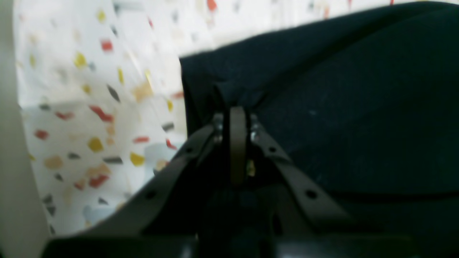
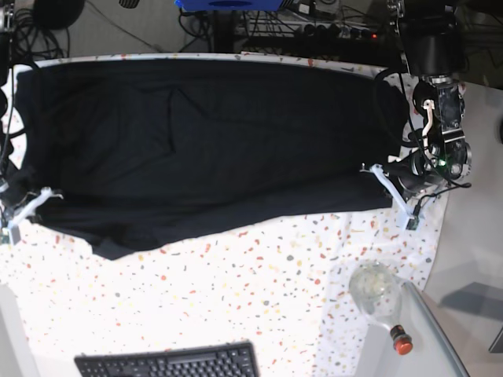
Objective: Layout the t-shirt on the table in an organized manner, then fold the t-shirt properly
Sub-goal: 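Fold the hem with both grippers toward the collar edge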
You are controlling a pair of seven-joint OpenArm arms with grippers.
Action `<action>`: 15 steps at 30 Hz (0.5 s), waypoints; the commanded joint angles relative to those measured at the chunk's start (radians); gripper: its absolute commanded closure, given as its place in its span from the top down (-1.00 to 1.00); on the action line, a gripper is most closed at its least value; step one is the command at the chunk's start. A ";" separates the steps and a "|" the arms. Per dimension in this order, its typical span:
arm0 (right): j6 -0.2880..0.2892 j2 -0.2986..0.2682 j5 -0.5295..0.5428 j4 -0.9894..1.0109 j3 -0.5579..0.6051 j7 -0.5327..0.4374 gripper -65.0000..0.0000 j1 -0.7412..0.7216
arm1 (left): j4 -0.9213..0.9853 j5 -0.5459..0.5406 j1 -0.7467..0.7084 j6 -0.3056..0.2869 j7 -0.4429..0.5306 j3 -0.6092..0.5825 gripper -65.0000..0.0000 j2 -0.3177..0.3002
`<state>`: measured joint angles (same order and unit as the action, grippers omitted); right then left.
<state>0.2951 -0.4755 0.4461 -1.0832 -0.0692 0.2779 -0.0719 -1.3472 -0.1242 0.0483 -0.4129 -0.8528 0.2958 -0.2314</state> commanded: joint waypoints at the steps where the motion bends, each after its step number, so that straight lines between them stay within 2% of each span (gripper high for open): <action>1: -0.004 -0.015 0.009 -0.032 -0.025 -0.004 -1.00 -0.001 | -0.027 -0.004 0.011 -0.001 0.016 0.006 -1.00 -0.032; 6: -0.004 -0.015 0.009 -0.064 -0.073 0.070 -1.00 0.044 | -0.091 -0.004 -0.034 -0.001 0.016 0.006 -1.00 -0.041; 15: -0.004 -0.013 0.010 -0.064 -0.102 0.113 -1.00 0.129 | -0.130 -0.004 -0.101 -0.001 0.016 0.056 -1.00 -0.053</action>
<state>0.2962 -0.4644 0.4515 -1.1320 -0.1593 0.4129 0.0746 -1.4540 -0.1318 -0.0628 -0.4206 -0.8509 0.3424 -0.2691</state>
